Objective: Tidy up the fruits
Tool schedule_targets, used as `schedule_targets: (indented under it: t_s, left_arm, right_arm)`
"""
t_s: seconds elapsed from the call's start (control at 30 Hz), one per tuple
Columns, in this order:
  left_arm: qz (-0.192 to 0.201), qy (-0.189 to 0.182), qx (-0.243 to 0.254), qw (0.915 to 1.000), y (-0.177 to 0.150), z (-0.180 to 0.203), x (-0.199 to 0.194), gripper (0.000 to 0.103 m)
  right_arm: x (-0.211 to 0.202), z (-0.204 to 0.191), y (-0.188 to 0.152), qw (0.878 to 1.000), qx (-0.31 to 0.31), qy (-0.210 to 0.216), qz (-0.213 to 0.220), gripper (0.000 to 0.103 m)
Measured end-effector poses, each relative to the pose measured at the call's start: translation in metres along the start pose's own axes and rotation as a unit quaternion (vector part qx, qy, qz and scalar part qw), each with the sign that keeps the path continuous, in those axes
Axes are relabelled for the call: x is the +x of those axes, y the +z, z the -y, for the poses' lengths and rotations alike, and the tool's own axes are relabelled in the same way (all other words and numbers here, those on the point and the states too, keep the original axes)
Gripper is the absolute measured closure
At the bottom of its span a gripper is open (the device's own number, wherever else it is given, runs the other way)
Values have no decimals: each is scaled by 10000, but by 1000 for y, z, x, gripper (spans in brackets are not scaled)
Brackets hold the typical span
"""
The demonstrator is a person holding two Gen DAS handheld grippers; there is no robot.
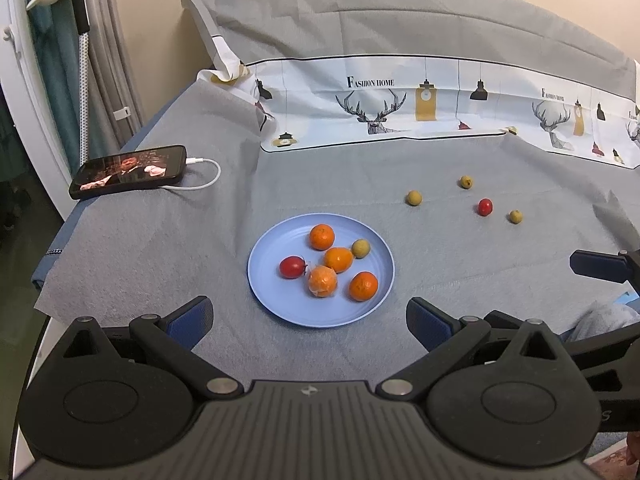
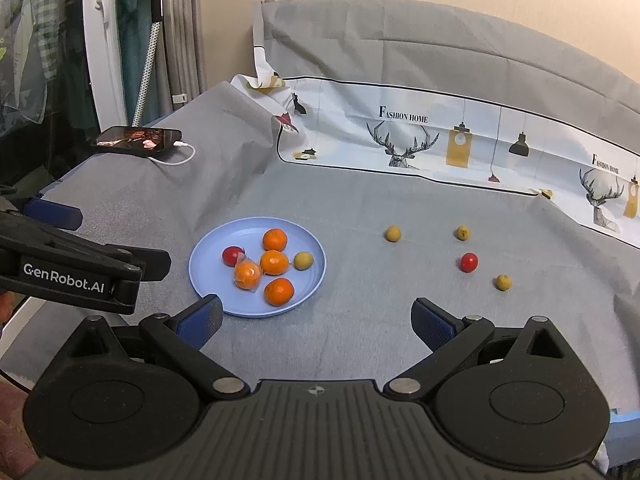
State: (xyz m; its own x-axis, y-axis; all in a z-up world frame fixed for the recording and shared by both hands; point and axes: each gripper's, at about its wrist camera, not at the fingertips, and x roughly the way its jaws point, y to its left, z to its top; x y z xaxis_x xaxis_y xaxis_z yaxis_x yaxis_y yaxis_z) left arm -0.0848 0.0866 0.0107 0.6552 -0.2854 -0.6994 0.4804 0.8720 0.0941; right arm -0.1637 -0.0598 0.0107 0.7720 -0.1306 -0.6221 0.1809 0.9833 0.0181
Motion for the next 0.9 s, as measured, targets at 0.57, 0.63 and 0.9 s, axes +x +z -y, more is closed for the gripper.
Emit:
schedule_targets:
  t_s: [0.57, 0.63, 0.9]
  left_arm:
    - [-172, 27, -14, 9998, 0, -2, 14, 0]
    - [-197, 34, -22, 9998, 2, -2, 17, 0]
    - [-306, 53, -4, 9995, 7, 1, 28, 0]
  right_arm:
    - [14, 1, -2, 9998, 74, 31, -182, 3]
    - [16, 2, -2, 9998, 77, 39, -204, 3]
    - [25, 5, -2, 9993, 143, 65, -337, 3]
